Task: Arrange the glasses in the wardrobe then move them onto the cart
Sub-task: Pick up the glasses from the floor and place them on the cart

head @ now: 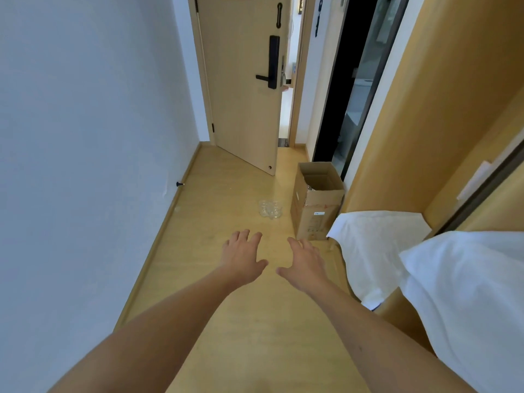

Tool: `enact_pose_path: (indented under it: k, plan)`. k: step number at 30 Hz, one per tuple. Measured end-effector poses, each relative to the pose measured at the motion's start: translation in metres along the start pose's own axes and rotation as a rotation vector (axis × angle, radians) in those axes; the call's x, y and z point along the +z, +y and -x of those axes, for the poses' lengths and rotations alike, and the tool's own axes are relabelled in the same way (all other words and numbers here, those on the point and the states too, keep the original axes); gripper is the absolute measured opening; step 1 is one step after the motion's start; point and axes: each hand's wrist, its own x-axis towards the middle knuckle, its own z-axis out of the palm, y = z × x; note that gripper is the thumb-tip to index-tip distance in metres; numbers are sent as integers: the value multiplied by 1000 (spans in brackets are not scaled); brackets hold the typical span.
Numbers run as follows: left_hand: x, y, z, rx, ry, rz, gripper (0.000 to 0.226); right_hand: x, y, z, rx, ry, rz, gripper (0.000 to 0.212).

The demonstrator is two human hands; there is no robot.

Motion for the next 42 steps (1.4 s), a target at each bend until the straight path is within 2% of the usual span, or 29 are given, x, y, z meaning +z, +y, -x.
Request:
enact_pose_path:
  k: [12,26,33,42]
  plan:
    - [-4,-14,-156,31,-48,37,76,-16,3,-143,51,-36,-34,89]
    - [-37,-90,-388,117,-51,107,72,-48,-63,-352,132,-22,-33,83]
    - [-47,-127,-465,88,-92,87,74,-44,-77,-426,198,-58,-69,85]
    - [-33,-140,-548,73,-160,77,76,-40,-65,-517,223,-84,-102,87]
